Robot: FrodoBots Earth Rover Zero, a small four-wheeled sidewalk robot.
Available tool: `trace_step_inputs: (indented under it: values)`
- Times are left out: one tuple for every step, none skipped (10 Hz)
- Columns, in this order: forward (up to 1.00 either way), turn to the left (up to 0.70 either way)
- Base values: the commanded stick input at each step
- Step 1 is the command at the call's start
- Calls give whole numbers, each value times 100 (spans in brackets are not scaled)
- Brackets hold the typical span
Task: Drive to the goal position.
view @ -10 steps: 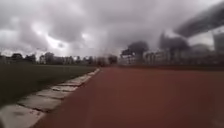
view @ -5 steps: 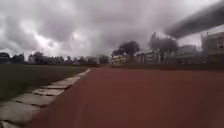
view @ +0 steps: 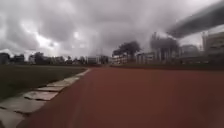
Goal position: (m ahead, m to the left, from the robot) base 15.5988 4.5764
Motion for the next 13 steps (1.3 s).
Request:
trace_step_inputs:
  values:
    - [75, 0]
    - [82, 0]
    - [85, 0]
    - [85, 0]
    - [100, 0]
    - [100, 0]
    - [100, 0]
    - [100, 0]
    - [100, 0]
    - [100, 0]
    - [100, 0]
    - [100, 0]
    - [100, 0]
